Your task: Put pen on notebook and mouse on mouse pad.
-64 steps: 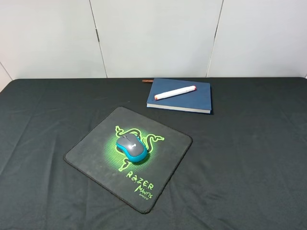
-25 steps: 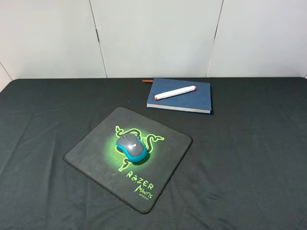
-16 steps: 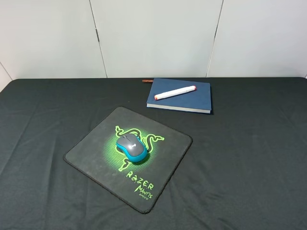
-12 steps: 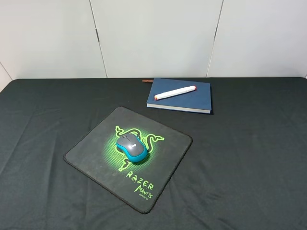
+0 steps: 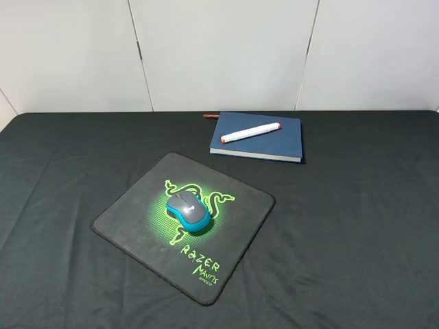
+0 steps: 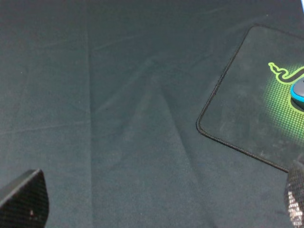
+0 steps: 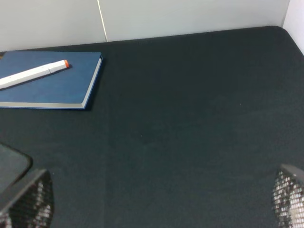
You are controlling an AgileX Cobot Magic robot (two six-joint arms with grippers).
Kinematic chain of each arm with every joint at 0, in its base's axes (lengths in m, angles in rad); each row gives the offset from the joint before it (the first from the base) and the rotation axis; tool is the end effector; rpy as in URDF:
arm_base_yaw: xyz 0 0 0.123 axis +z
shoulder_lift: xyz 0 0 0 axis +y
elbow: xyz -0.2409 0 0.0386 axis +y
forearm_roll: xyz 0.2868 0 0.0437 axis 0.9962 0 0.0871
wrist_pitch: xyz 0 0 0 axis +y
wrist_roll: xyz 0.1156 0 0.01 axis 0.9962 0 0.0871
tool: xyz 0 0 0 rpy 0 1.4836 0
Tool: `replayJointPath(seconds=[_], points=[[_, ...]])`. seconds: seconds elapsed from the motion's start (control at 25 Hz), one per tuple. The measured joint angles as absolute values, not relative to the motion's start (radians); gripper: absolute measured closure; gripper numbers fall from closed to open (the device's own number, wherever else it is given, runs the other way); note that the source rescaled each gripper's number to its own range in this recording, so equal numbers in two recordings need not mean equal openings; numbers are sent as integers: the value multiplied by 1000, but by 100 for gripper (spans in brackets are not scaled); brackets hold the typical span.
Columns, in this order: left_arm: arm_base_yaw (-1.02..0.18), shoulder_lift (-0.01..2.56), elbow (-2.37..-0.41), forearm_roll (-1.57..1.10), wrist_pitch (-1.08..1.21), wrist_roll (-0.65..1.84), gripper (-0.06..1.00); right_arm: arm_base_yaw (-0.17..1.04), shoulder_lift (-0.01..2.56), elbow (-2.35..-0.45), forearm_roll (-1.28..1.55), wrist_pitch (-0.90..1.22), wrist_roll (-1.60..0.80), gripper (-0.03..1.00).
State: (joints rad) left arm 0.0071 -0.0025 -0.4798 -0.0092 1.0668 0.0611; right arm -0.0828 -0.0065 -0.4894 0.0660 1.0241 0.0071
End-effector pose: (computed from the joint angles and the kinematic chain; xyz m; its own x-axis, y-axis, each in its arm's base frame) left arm 0.0947 -0.0003 0.2773 -0.4763 0.0532 -0.8777 0.0270 0.9986 0.0459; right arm 0.0953 -0.0013 0.2855 -0.4228 0.0766 -0.9030 0.0493 0.9969 0.0615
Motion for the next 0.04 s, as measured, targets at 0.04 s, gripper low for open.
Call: replayJointPath(seconds=[0.04], points=[[7, -3, -480, -9, 1067, 61, -5, -83, -6, -489, 66, 1024, 7, -3]])
